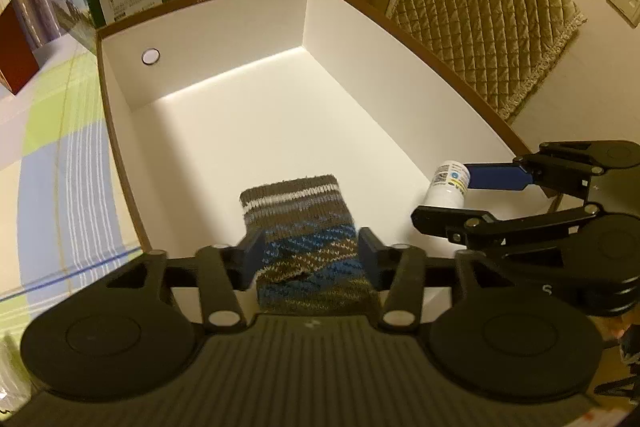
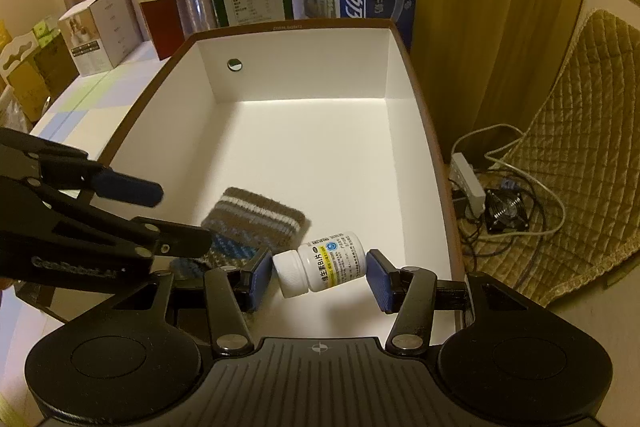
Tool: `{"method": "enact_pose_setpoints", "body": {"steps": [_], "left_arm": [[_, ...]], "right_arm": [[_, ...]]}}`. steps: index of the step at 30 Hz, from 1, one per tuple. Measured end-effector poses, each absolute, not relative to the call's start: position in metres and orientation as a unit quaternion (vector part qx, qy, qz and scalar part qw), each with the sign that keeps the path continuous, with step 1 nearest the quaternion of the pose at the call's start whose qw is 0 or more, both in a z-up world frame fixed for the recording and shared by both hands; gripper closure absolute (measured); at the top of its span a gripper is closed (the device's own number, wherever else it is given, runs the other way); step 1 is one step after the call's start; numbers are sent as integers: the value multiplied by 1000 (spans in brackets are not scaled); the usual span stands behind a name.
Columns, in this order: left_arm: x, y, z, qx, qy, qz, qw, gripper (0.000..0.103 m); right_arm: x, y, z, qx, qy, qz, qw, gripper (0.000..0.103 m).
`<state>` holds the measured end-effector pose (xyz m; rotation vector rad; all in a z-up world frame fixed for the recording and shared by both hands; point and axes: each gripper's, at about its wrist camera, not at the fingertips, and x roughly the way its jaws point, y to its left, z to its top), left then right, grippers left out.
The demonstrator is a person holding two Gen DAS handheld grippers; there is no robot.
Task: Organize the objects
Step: 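Carry the pouch and pill bottle into the open box and release both, then withdraw both tools from the box back toward the table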
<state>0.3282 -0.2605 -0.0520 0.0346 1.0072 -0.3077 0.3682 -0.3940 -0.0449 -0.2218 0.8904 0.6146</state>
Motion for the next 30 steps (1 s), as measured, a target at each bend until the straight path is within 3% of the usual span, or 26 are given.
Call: {"method": "enact_pose_setpoints", "body": {"steps": [4, 7, 9, 19, 21, 26, 30], "left_arm": [[330, -258, -46, 16, 475, -145, 868, 41], [329, -258, -42, 22, 468, -145, 871, 31], [327, -258, -38, 25, 464, -143, 874, 31], [313, -249, -18, 15, 441, -142, 886, 26], [307, -246, -11, 13, 432, -142, 891, 19], [293, -239, 2, 11, 417, -133, 899, 17], [278, -228, 9, 2, 410, -119, 904, 10]], "right_arm": [[369, -393, -45, -111, 418, 299, 851, 53], [369, -393, -45, -114, 411, 295, 855, 40], [369, -394, -44, -115, 405, 296, 858, 33], [354, -398, -32, -92, 390, 301, 865, 19], [349, -400, -29, -82, 388, 301, 867, 15], [337, -401, -19, -65, 380, 305, 871, 7], [327, -404, -12, -47, 370, 307, 876, 2]]}}
